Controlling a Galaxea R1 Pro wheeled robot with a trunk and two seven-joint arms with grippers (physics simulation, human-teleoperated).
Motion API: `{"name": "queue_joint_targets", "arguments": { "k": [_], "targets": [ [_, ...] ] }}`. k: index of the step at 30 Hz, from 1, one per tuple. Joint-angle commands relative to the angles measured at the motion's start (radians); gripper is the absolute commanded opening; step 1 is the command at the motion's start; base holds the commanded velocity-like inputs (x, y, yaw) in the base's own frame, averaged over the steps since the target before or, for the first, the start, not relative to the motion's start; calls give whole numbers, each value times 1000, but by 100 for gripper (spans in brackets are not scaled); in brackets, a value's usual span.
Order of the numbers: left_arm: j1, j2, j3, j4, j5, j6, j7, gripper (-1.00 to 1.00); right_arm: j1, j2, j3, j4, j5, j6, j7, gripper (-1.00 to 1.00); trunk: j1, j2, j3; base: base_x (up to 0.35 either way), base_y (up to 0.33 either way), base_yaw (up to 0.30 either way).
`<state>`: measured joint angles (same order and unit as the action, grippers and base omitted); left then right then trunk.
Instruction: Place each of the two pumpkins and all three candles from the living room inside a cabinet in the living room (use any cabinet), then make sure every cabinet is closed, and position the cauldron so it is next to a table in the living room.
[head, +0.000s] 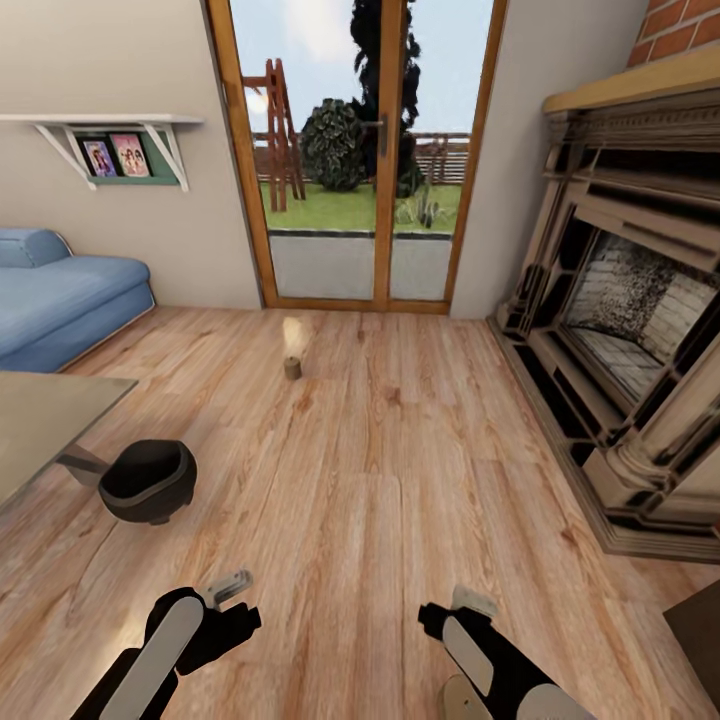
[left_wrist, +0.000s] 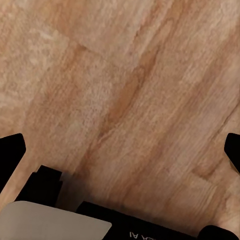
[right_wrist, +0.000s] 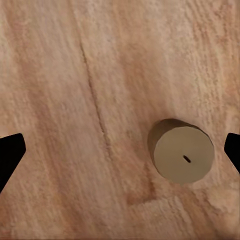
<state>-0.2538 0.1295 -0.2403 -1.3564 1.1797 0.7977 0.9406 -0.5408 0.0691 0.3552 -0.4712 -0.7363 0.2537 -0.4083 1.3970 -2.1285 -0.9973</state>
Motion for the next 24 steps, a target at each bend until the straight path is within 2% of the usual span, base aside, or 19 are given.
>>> {"name": "queue_joint_targets", "arguments": {
  "k": [1,7,12,15,16,18,21,24],
  "targets": [
    [-1,1,-2,-1,10,0,10,100,-2,-1,7,-1,-6,14,-11,100,4,-8,-4,0,0,0],
    [-1,1,-2,-13,11,5,10,100,-5,-5,7,1,-5,41,-30,100,27,-50,-23,0,0,0],
    [-1,1,1,-69,25,74,10,100,-5,-8,7,0,6,44,-34,100,46,-85,-39,0,0,0],
    [-1,2,38,-82,33,108,9,100,-5,-9,7,-1,19,67,-36,100,57,-106,-48,0,0,0],
    [-1,2,60,-84,42,120,9,100,-5,-10,7,-1,21,81,-39,100,61,-113,-51,0,0,0],
    [-1,3,78,-86,63,139,9,100,-5,-11,7,-1,22,97,-40,100,69,-127,-57,0,0,0],
    [-1,5,87,-86,105,153,9,100,-5,-14,7,0,22,110,-41,100,80,-148,-67,0,0,0],
    [-1,4,89,-86,122,157,9,100,-5,-18,7,0,22,114,-41,100,92,-169,-76,0,0,0]
  ]
}}
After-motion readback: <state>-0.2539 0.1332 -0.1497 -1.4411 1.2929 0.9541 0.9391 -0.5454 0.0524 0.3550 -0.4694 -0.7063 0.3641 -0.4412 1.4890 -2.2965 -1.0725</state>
